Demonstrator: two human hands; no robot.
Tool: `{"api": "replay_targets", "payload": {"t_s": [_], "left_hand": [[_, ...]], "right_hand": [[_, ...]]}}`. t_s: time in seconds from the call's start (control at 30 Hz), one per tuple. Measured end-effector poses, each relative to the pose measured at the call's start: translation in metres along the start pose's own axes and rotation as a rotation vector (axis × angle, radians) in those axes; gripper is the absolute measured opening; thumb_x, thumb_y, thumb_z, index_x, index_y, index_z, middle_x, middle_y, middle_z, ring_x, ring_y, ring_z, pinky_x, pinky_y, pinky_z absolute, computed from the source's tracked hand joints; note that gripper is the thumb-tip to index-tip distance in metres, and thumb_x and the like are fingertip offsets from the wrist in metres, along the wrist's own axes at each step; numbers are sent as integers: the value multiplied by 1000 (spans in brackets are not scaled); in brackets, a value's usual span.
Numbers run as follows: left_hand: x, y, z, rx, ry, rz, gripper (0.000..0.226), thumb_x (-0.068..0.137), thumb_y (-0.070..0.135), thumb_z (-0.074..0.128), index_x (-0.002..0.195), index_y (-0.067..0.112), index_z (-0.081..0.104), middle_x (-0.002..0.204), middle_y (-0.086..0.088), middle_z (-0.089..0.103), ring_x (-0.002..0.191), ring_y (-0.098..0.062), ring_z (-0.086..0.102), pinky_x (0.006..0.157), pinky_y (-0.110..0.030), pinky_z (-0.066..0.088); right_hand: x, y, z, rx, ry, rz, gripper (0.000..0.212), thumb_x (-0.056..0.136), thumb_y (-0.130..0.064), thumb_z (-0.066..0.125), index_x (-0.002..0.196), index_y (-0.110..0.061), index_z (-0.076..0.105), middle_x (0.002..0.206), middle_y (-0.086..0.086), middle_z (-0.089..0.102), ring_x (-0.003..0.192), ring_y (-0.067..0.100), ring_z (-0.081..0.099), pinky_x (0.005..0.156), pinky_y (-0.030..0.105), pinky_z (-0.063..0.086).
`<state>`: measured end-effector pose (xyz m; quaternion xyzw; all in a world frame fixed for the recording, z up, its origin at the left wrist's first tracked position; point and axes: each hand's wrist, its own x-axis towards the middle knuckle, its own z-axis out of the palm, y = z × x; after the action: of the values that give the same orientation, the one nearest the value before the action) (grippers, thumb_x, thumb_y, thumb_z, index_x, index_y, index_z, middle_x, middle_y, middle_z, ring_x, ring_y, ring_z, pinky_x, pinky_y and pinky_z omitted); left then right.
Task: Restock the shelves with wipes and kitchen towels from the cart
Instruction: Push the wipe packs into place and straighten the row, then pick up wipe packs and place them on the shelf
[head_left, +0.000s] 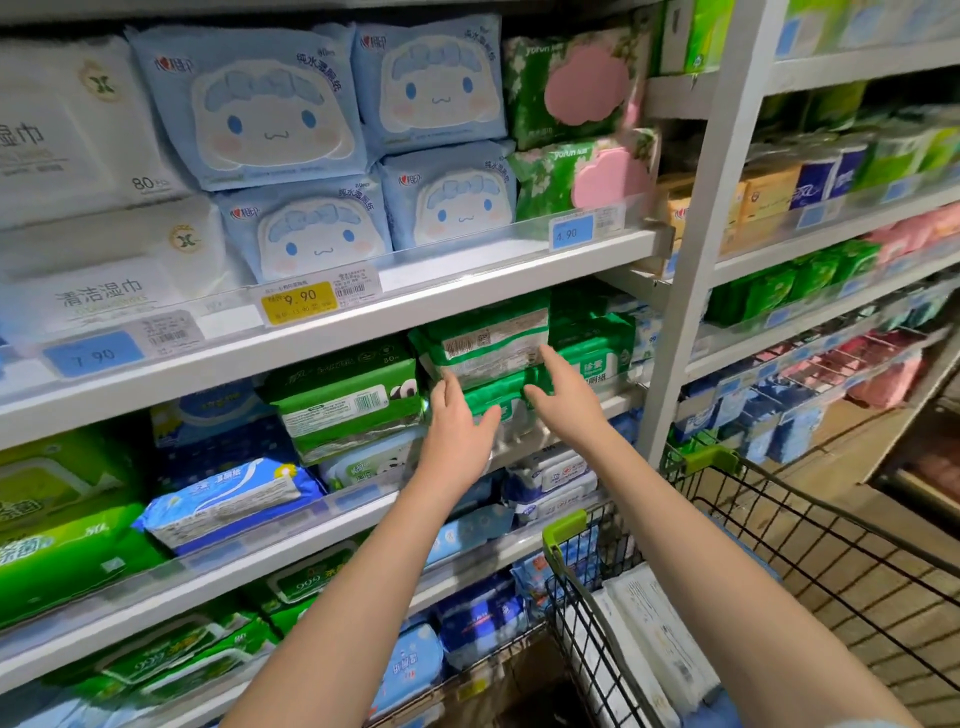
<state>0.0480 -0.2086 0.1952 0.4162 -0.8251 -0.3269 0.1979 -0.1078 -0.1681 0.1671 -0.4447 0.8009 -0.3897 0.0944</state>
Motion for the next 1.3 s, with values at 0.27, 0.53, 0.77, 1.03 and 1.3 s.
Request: {"api": "replay_targets", "payload": {"t_s": [0.27,0.53,0.77,1.03,1.3], "left_hand": [[-10,-7,0,13,46,115,60,99,33,46,149,8,25,154,-5,22,139,-21,29,112,-34,25],[-37,-6,73,75,-260,302,32,97,26,48,124,10,56,126,-6,53,116,-20,50,96,-34,41],[-39,-14,193,344,-858,392,18,94,23,51,107,16,61,115,-11,58,113,-27,54,87,-32,41],[-35,-40,301,654,-1275,332,42,92,29,52,126,6,54,132,-13,55,120,-28,52,95,-34,45],[-30,-55,379,959,-1482,440,51,95,24,49,143,10,40,146,-11,42,129,-27,44,104,-35,40]], "right_hand": [[-32,-7,-17,264,44,66,46,99,-18,49,144,-17,41,148,2,43,136,17,38,109,30,31],[-117,62,-32,263,168,346,27,96,-18,54,120,-11,63,113,0,65,102,12,58,88,23,44],[-195,171,-20,192,96,620,15,95,-14,56,91,-9,70,76,6,65,71,20,58,68,31,44],[-290,267,29,166,-146,969,35,94,-15,53,62,-3,45,58,14,41,53,23,38,54,35,27],[-357,305,72,157,-298,1277,38,92,-14,52,58,-12,36,60,3,38,68,20,43,53,30,24]]}}
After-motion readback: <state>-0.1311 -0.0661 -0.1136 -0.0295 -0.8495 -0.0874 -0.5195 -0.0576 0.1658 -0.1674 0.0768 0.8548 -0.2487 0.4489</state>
